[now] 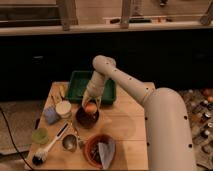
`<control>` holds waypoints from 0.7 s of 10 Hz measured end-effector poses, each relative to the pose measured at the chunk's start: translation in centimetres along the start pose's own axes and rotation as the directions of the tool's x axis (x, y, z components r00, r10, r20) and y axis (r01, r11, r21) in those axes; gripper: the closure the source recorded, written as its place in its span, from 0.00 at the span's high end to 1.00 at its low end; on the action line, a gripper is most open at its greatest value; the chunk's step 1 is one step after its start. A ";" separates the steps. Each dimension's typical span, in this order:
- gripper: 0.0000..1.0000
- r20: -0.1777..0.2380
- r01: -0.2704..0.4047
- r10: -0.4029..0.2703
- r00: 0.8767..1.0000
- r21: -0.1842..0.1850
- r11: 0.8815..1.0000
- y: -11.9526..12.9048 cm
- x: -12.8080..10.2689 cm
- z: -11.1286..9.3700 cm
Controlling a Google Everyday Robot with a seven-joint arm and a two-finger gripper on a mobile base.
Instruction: Place apple in purple bowl
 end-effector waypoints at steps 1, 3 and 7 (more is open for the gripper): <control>0.19 0.006 0.005 -0.005 1.000 -0.004 1.000 -0.3 0.0 0.2; 0.39 0.011 0.010 -0.010 1.000 -0.006 1.000 -0.6 0.1 0.4; 0.76 0.009 0.022 -0.022 1.000 -0.011 1.000 -1.1 0.3 0.4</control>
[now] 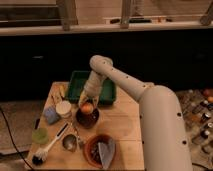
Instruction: Place apple in purple bowl
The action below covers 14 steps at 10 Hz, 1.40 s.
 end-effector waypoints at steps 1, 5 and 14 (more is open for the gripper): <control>0.80 -0.001 0.002 -0.002 1.000 -0.003 1.000 0.0 -0.1 -0.2; 0.80 0.012 0.012 -0.012 1.000 -0.022 1.000 -0.5 -0.3 -0.3; 0.80 0.006 0.014 -0.014 1.000 -0.050 0.999 -0.5 -0.8 -1.2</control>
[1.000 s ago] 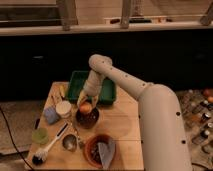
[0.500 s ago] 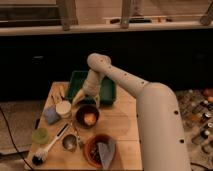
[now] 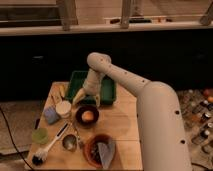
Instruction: Place apple in purple bowl
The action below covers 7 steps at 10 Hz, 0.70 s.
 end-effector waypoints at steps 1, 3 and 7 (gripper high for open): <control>0.80 -0.002 0.001 -0.001 1.000 -0.004 1.000 0.0 -0.1 -0.1; 0.80 -0.008 0.005 -0.005 1.000 -0.011 1.000 0.0 -0.1 -0.3; 0.80 -0.011 0.006 -0.006 1.000 -0.015 1.000 0.0 -0.2 -0.5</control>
